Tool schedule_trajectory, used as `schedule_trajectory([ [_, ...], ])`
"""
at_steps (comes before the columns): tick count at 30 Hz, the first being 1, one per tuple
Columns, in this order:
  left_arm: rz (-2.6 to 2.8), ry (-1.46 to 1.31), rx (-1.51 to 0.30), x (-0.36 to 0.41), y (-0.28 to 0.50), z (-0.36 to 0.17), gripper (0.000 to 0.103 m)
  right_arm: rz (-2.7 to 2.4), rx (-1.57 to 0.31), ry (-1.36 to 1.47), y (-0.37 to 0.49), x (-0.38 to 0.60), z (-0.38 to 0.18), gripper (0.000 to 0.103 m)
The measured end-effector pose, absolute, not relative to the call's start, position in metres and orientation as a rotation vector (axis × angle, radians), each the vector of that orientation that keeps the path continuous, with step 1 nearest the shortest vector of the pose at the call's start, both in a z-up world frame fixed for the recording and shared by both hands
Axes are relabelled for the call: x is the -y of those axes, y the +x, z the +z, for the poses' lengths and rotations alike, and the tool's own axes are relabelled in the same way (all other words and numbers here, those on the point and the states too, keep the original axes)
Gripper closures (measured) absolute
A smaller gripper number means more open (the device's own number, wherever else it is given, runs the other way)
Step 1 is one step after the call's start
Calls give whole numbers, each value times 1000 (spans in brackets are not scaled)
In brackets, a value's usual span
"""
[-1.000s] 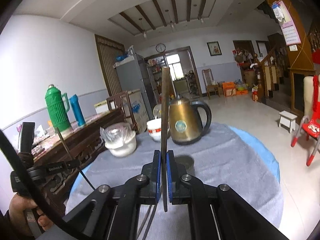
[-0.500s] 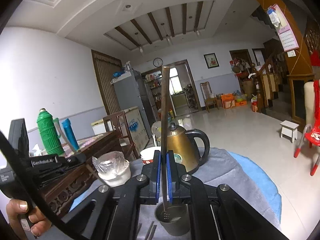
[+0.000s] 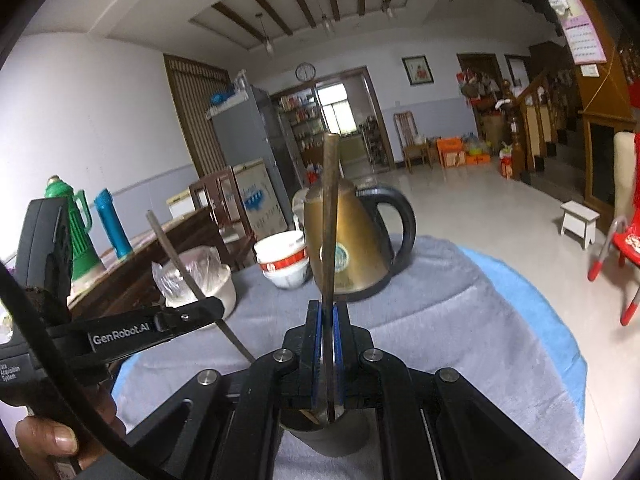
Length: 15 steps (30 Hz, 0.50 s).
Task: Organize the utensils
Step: 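Lower the chopsticks into the grey cup and open both tools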
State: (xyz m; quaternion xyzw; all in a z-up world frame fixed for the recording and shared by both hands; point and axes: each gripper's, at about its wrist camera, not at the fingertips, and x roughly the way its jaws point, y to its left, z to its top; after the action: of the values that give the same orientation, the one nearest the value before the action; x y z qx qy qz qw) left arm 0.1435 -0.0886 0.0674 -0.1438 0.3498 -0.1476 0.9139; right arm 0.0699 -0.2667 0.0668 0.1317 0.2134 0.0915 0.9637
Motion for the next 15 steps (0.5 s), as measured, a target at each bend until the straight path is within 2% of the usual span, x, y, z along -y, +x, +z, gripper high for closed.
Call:
schedule_trajectory([
  [13, -287, -280, -823, 90, 154, 44, 96, 203, -565, 266, 93, 259, 41, 96],
  [14, -285, -279, -825, 89, 153, 44, 94, 201, -576, 266, 95, 258, 41, 95],
  [15, -284, -281, -829, 87, 152, 46, 84, 197, -588, 264, 95, 258, 41, 95],
])
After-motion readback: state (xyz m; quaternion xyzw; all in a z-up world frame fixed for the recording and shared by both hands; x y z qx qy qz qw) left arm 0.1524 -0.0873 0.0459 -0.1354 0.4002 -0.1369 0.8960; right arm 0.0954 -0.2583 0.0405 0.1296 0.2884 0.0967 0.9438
